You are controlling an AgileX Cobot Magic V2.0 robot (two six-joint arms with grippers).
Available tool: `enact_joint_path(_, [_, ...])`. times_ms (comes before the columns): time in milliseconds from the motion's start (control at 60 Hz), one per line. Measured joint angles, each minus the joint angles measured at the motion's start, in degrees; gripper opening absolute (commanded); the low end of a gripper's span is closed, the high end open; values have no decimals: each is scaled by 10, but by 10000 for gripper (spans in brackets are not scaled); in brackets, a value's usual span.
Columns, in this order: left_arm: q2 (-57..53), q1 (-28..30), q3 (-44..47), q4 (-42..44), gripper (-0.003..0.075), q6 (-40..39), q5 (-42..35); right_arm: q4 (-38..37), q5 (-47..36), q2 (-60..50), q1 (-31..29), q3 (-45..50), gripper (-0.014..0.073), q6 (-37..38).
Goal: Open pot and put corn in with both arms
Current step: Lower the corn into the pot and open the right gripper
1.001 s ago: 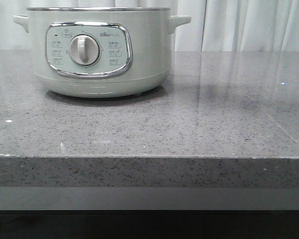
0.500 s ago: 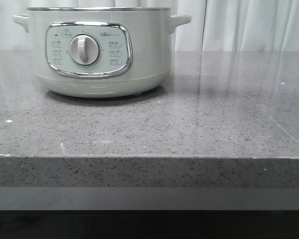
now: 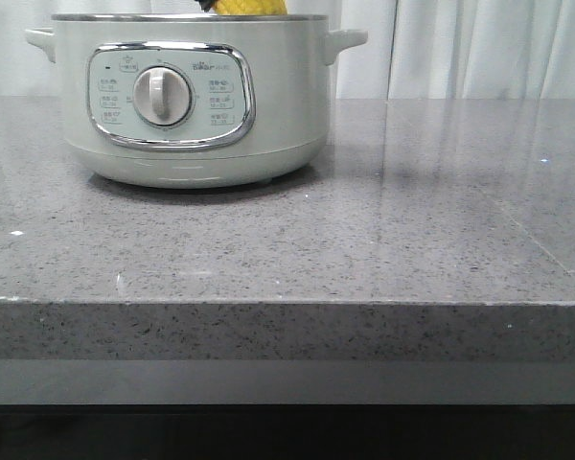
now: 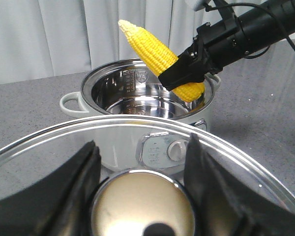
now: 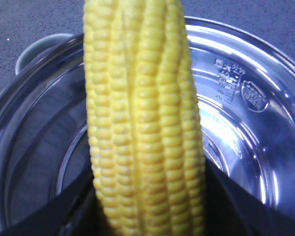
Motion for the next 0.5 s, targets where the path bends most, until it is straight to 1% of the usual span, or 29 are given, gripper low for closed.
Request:
enact_joint_path(67, [0, 0, 0, 0, 207, 0, 0, 0, 0, 0, 0, 0, 481, 0])
enact_joint_path(167, [0, 0, 0, 0, 207, 0, 0, 0, 0, 0, 0, 0, 535, 0])
enact_joint_path(367, [0, 0, 0, 0, 207, 0, 0, 0, 7, 0, 0, 0, 542, 0])
enact_joint_path(500, [0, 0, 0, 0, 207, 0, 0, 0, 31, -9, 0, 0, 542, 0])
